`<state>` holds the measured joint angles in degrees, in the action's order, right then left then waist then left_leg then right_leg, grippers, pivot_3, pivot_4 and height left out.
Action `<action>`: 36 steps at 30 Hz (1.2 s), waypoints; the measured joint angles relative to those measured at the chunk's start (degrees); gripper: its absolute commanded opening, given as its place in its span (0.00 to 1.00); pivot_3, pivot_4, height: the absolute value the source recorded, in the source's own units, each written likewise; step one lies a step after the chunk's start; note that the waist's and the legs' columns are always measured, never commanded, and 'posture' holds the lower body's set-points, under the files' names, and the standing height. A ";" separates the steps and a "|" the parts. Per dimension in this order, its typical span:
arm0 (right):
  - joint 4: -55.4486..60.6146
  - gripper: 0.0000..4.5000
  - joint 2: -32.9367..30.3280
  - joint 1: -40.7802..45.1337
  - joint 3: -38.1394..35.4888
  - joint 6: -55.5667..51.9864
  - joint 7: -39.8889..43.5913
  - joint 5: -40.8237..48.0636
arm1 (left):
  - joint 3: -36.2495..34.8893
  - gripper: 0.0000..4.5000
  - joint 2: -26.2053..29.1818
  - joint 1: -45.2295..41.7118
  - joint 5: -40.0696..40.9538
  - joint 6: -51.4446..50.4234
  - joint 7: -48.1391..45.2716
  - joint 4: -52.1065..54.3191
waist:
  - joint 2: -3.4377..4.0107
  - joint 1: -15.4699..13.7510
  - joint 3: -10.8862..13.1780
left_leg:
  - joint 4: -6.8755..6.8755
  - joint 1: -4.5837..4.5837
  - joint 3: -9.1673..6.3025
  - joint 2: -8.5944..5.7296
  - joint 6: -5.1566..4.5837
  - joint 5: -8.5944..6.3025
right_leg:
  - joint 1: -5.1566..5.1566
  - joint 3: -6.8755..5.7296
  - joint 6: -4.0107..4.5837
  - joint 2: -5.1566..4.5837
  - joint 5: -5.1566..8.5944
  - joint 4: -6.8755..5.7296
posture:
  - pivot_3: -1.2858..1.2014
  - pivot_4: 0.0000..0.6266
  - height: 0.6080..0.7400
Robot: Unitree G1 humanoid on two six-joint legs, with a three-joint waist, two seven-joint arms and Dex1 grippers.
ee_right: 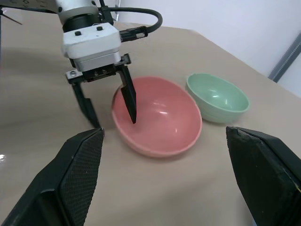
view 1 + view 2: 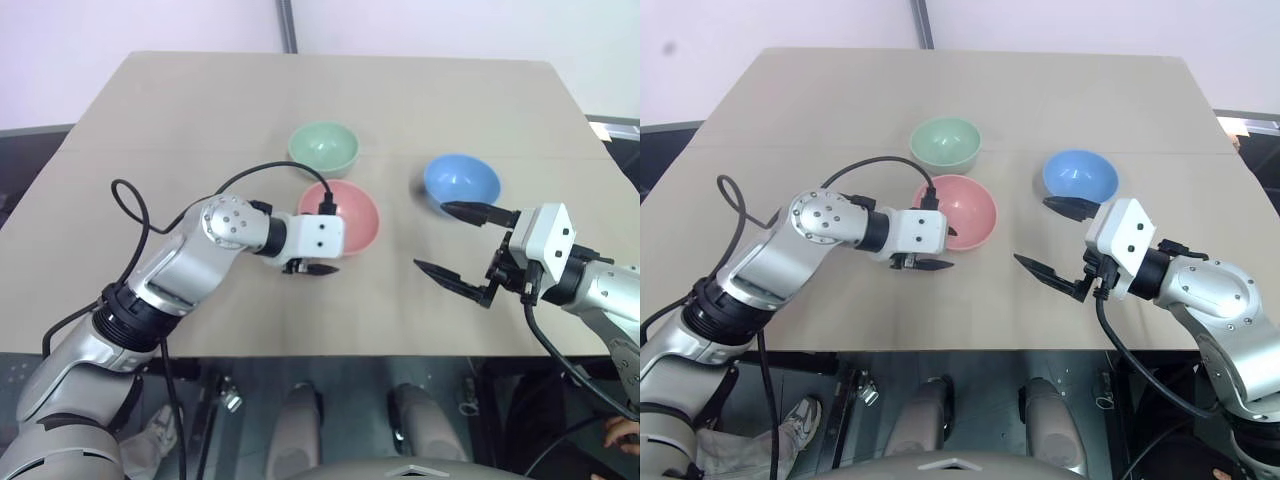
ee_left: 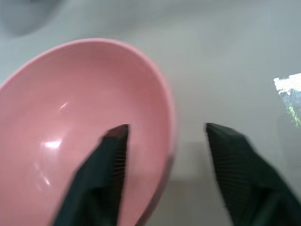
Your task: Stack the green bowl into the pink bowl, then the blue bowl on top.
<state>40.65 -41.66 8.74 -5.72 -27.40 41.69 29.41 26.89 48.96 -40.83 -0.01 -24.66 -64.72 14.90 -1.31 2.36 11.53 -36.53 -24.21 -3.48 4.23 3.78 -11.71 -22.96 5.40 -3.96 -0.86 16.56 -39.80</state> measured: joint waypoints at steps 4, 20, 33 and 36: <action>-0.59 1.00 -0.20 2.31 0.40 -1.34 -0.50 0.18 | -8.79 0.82 3.09 1.92 5.36 -3.93 -1.61 2.11 | 0.00 0.38 0.00 | 0.01 0.05 0.01 0.02 0.00 0.00 | -0.01 0.02 -0.01 0.02 0.00 -0.04 | 0.52 0.24 1.00; -44.84 1.00 14.68 35.99 20.88 11.63 2.94 -19.31 | -53.39 0.82 -6.63 38.13 25.20 -11.63 10.37 15.11 | 0.02 1.44 -0.01 | 0.08 0.14 0.08 0.06 0.01 0.00 | -0.03 0.03 0.04 -0.01 -0.03 -0.04 | 0.52 0.24 1.00; -99.81 1.00 24.61 65.82 32.40 52.55 -1.76 -44.64 | -62.51 0.82 -8.16 45.36 33.91 -8.62 11.58 14.51 | 0.02 1.68 0.02 | 0.31 0.20 0.06 0.04 0.03 0.01 | -0.07 -0.01 0.07 -0.04 -0.04 -0.05 | 0.52 0.24 1.00; -106.90 1.00 25.62 69.08 35.19 58.12 -5.20 -50.42 | -62.41 0.82 -8.16 45.42 34.30 -8.18 12.29 14.54 | 0.03 1.92 0.02 | 0.37 0.21 0.07 0.04 0.03 0.01 | -0.08 0.00 0.08 -0.04 -0.04 -0.05 | 0.52 0.24 1.00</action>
<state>-66.24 -16.04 77.82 29.47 30.72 36.50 -21.01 -35.52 40.80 4.59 34.30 -32.84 -52.42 29.44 -1.28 4.28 11.55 -36.16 -24.00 -3.41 4.27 3.81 -11.71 -23.04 5.40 -3.88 -0.90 16.52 -39.85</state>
